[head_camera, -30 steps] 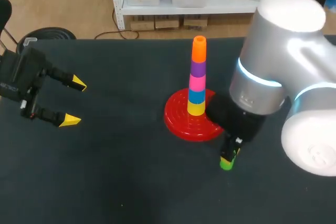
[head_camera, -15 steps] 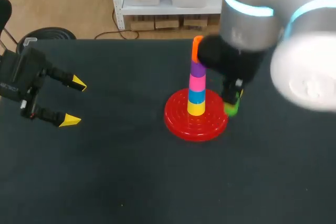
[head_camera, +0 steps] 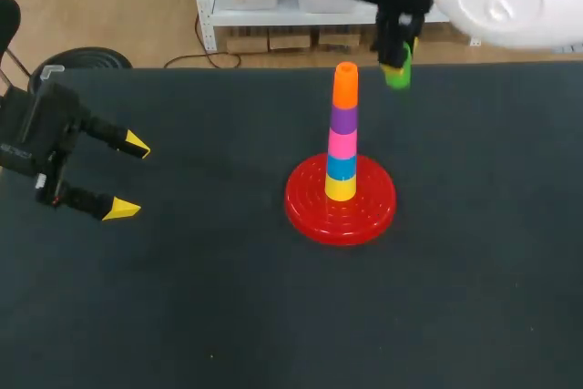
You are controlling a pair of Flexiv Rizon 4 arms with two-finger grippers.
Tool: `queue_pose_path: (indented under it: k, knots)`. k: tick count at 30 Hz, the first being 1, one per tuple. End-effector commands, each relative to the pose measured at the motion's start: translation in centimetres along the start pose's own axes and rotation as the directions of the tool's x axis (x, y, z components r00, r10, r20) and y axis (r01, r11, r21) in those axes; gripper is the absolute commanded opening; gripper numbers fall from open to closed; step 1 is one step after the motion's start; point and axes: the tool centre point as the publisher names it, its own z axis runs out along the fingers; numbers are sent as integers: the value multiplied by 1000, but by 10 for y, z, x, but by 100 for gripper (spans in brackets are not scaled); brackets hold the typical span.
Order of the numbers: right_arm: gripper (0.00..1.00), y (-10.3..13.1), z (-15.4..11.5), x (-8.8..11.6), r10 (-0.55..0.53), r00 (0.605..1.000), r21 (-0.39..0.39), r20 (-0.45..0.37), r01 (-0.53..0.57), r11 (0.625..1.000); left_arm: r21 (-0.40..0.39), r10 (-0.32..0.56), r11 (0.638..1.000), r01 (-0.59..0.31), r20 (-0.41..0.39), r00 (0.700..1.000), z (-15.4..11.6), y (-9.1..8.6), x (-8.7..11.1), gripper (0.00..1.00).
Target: Pick up and stack the cylinders on the red base in this order: pink,purple,orange,green
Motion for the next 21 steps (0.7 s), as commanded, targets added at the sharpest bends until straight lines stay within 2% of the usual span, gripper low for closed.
queue_pose_path:
  k: [1, 5, 7, 15, 21]
  knots:
    - [0, -2, -7, -9, -16, 1000, 3, -11, 16, 1000, -2, 2, 1000, -2, 2, 1000, 1, 0, 1, 100]
    - [0, -1, -6, -17, -45, 999, -12, 20, 45, 999, -2, 2, 1000, -2, 2, 1000, 1, 0, 1, 100]
    - [0, -3, -5, -21, -55, 998, -2, -7, 55, 998, -2, 2, 1000, -2, 2, 1000, 1, 0, 1, 100]
    - [0, -15, -6, -39, -90, 996, -8, 15, 91, 996, -2, 2, 1000, -2, 2, 1000, 1, 0, 1, 100]
    - [0, -21, 5, -48, -114, 993, -55, 26, 115, 992, -2, 2, 1000, -2, 2, 1000, 1, 0, 1, 100]
